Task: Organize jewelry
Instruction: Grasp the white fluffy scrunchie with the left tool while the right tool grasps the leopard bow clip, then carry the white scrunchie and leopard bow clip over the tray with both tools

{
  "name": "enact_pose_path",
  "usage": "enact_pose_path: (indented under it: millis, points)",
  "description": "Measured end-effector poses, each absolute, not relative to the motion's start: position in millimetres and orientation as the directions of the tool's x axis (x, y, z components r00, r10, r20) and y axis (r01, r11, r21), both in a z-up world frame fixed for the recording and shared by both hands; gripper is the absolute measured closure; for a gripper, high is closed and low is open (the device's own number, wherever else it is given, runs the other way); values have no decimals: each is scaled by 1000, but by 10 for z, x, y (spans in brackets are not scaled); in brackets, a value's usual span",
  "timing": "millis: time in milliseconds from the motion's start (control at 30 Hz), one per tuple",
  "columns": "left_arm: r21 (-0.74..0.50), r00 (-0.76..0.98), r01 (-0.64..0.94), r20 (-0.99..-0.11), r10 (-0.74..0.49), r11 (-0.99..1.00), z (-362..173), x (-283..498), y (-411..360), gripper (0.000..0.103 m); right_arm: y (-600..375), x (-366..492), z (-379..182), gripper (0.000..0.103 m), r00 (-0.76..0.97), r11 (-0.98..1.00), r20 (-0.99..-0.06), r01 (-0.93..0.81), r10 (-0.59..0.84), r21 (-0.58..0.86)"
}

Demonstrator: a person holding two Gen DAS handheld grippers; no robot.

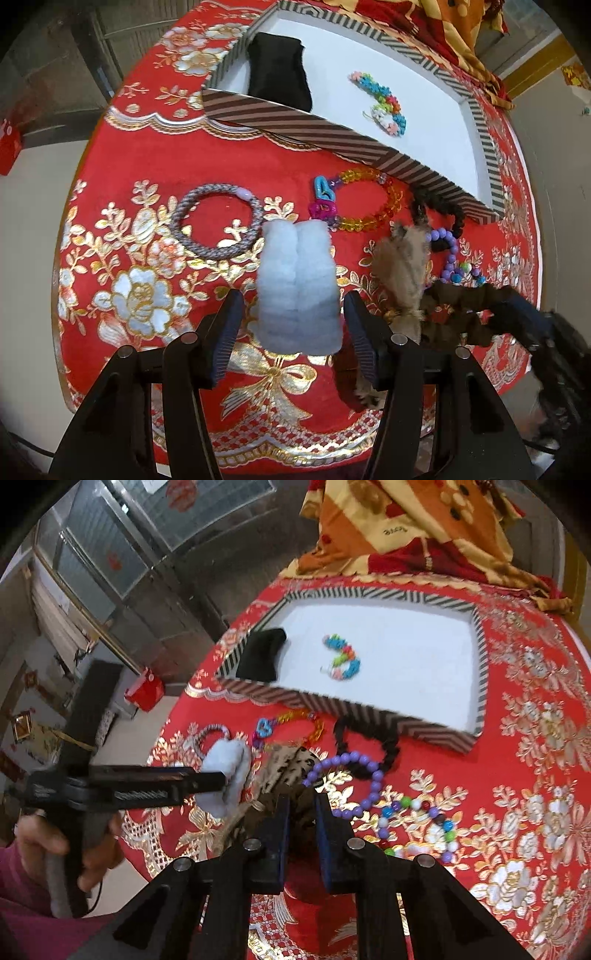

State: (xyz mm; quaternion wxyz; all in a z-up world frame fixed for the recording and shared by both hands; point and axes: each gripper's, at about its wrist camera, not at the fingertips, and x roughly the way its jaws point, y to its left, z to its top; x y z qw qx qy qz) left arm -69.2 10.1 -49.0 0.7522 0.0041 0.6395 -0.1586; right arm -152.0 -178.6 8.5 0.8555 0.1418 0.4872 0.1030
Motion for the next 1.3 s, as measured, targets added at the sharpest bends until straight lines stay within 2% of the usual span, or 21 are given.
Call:
enact_pose_path:
  millis: [200, 267, 400, 567, 667, 700, 733, 800, 1167, 1300]
  points:
    - [-130, 131, 266, -977, -169, 955, -645, -659, 3, 48, -1817, -1541, 192, 90, 522, 930, -786, -42, 331, 364]
    - [-141, 148, 271, -971, -186, 952, -637, -671, 14, 62, -1812, -1555, 236, 90, 527, 926, -778, -50, 342, 374]
    - [-140, 183, 284, -963, -197, 949, -532, -697, 44, 68, -1777, -1549, 379, 90, 547, 920, -755, -77, 360, 383]
    - [-145, 224, 277, -951, -211, 950, -369, -684, 154, 69, -1762, -1511, 448, 90, 548, 925, -755, -98, 359, 368]
    - [-153, 226, 271, -950, -217, 950, -331, -709, 188, 69, -1753, -1452, 253, 90, 485, 939, -810, -88, 331, 331]
    - [-156, 224, 267, -950, -219, 951, -333, -720, 198, 69, -1763, -1438, 194, 85, 472, 944, -822, -80, 318, 319]
    - [-157, 222, 265, -950, -219, 951, -332, -727, 207, 69, -1779, -1424, 65, 71, 448, 941, -833, -68, 325, 331]
    - [-157, 218, 267, -951, -218, 951, -336, -742, 212, 69, -1852, -1395, -156, 53, 412, 928, -843, -18, 346, 373]
    - [-154, 197, 259, -958, -208, 954, -389, -755, 196, 69, -1906, -1234, -644, 55, 376, 903, -847, 57, 375, 425]
    - [-154, 202, 259, -957, -209, 953, -376, -758, 203, 69, -1827, -1246, -620, 78, 386, 923, -854, 20, 348, 385]
